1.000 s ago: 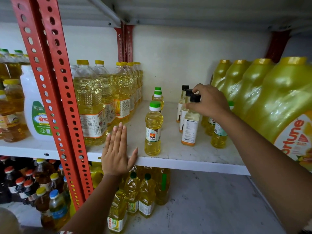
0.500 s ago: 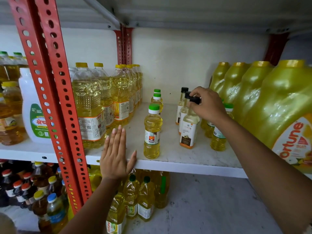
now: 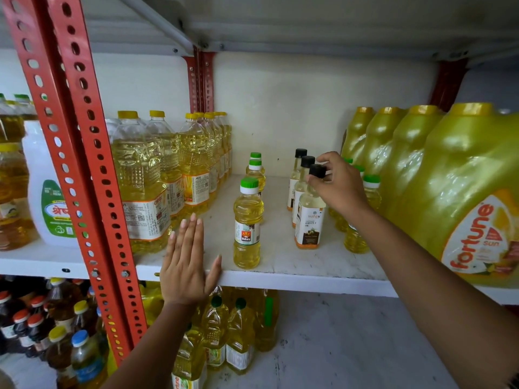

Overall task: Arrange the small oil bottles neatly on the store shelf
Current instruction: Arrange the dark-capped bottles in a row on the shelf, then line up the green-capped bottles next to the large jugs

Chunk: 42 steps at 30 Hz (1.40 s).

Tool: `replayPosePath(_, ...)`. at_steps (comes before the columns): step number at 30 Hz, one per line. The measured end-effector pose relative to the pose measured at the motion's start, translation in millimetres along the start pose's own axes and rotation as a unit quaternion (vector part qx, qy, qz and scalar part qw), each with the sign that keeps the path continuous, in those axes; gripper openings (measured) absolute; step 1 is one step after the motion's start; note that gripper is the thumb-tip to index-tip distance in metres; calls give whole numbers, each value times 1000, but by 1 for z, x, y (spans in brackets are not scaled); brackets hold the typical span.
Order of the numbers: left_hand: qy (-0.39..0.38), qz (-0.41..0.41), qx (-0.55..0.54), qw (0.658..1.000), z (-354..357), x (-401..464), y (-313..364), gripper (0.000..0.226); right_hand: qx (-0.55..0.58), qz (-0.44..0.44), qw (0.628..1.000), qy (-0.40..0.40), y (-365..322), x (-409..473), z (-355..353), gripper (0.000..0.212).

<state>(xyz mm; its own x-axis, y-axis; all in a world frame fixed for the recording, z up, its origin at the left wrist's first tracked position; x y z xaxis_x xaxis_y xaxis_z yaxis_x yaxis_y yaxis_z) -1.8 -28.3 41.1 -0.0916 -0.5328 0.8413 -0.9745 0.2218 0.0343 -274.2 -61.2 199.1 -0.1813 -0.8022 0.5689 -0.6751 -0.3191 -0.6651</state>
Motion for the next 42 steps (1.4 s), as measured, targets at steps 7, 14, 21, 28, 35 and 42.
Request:
replayPosePath(7, -6, 1, -1, 1000, -1, 0, 0, 71, -13, -38, 999, 14, -6, -7, -6, 33)
replayPosePath(14, -24, -8, -7, 1000, -1, 0, 1, 72, -30, -97, 994, 50, -21, -31, -26, 32)
replayPosePath(21, -40, -21, -9, 999, -1, -1, 2, 72, -37, -106, 993, 41, -20, -54, -33, 27)
replayPosePath(28, -43, -18, -10, 999, -2, 0, 3, 71, -30, -104, 994, 4, -16, -54, -30, 31)
replayPosePath(35, -44, -19, -13, 999, -1, -1, 3, 72, -16, -90, 996, 13, -12, -46, -52, 41)
replayPosePath(42, -36, -17, -15, 999, -1, -2, 3, 72, -189, -71, 972, 117, 25, 0, -85, 41)
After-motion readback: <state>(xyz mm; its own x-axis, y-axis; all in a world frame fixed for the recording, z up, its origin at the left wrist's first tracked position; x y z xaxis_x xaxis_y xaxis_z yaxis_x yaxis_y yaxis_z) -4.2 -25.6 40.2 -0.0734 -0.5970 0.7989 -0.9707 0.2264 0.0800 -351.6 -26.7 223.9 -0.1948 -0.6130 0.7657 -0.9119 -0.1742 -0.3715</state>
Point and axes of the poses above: each hand's wrist, its own x-axis towards the middle knuckle, its own z-axis out of the palm, y = z × x, the point moved 5 cm from there along x, towards the middle knuckle, and after that the axes turned 4 degrees about z, right-handed, at the moved point
